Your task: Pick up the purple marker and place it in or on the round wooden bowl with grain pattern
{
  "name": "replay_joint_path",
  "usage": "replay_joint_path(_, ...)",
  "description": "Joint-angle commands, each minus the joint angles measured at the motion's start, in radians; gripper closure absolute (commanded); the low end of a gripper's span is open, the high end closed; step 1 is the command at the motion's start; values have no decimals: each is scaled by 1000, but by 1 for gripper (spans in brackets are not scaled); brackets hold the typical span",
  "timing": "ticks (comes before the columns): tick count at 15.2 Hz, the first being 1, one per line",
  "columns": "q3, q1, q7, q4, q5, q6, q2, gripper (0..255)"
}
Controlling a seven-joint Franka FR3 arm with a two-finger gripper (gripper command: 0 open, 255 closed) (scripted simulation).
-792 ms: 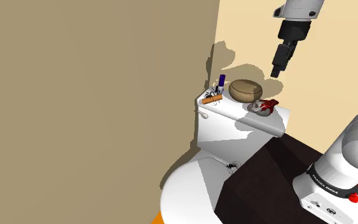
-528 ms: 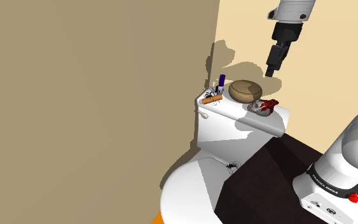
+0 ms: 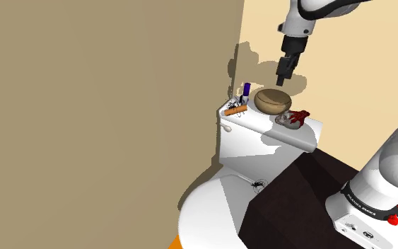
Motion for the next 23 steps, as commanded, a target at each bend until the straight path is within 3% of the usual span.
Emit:
replay_joint_path(1, -15, -4, -24, 40, -7, 36, 75, 0)
replay_joint_path(13, -79, -35, -154, 361, 10, 169, 524, 0)
replay_joint_path(23, -89, -96, -241, 803, 57, 140, 932, 0)
